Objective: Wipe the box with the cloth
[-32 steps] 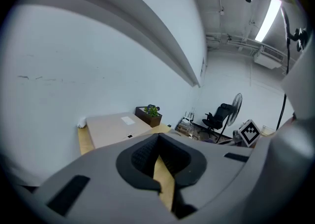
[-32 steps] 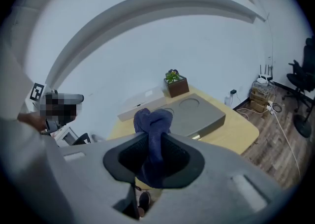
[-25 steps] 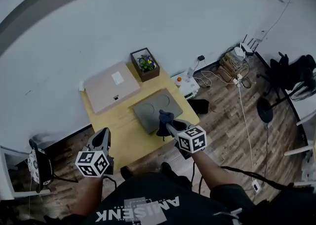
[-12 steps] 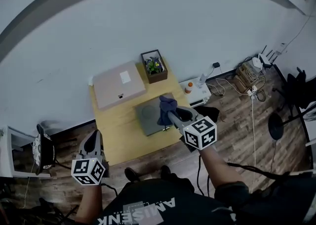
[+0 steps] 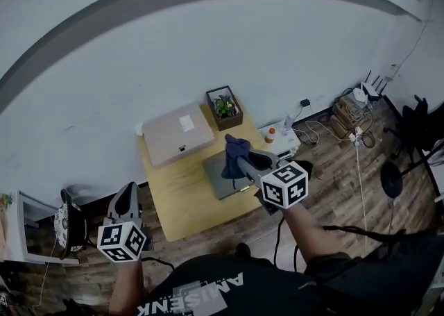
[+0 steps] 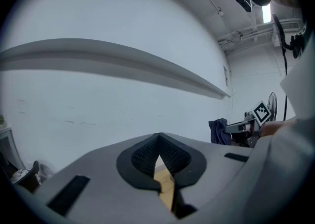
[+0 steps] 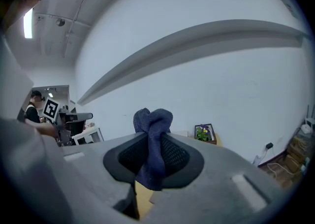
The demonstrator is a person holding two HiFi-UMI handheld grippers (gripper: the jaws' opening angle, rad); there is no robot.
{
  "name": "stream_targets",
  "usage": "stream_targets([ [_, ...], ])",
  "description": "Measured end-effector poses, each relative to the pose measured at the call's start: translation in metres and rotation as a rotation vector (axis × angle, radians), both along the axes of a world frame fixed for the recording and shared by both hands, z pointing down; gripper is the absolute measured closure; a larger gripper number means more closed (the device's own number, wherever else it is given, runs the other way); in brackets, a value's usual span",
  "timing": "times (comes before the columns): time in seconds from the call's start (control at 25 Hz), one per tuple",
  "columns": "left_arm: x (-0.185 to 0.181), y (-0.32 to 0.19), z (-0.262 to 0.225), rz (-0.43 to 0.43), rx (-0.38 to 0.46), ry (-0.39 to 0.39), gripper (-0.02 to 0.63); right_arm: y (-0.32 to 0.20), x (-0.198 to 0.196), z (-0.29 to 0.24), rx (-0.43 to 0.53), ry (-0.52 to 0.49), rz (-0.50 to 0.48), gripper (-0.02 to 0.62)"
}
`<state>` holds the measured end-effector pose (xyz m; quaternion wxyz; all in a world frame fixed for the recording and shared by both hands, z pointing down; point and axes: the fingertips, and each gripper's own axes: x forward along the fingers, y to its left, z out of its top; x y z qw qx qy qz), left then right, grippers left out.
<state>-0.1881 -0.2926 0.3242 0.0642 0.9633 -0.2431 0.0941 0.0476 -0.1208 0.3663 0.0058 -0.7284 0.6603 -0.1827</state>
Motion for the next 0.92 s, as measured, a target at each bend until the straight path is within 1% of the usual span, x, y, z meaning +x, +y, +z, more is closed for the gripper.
stream_targets([
  [0.08, -0.004, -0.007, -0.003, -0.01, -0.002, -0.002, 0.606, 0.002, -0.004, -0.001, -0.002, -0.029, 0.022, 0.52],
  [0.16, -0.002, -0.013, -0.005, 0.0, 0.011, -0.012, 0.606, 0.002, -0.006, -0.003, 0.0, -0.05, 0.036, 0.52],
  [0.24, 0.001, -0.015, -0.003, 0.019, 0.021, -0.019, 0.605, 0.0, -0.006, -0.004, -0.002, -0.049, 0.039, 0.52],
  [0.4, -0.005, -0.013, 0.011, 0.038, 0.012, -0.039, 0.606, 0.002, -0.008, -0.004, -0.012, 0.003, 0.071, 0.52],
  [0.52, -0.008, -0.009, 0.014, 0.039, 0.025, -0.029, 0.606, 0.001, -0.003, -0.007, -0.022, 0.051, 0.083, 0.52],
  [0.68, -0.003, -0.011, 0.022, 0.034, 0.011, -0.033, 0.606, -0.008, 0.014, -0.017, -0.018, 0.076, 0.11, 0.52],
  [0.92, -0.006, -0.013, 0.022, 0.022, 0.023, -0.028, 0.606, -0.009, 0.015, -0.016, -0.03, 0.086, 0.106, 0.52],
])
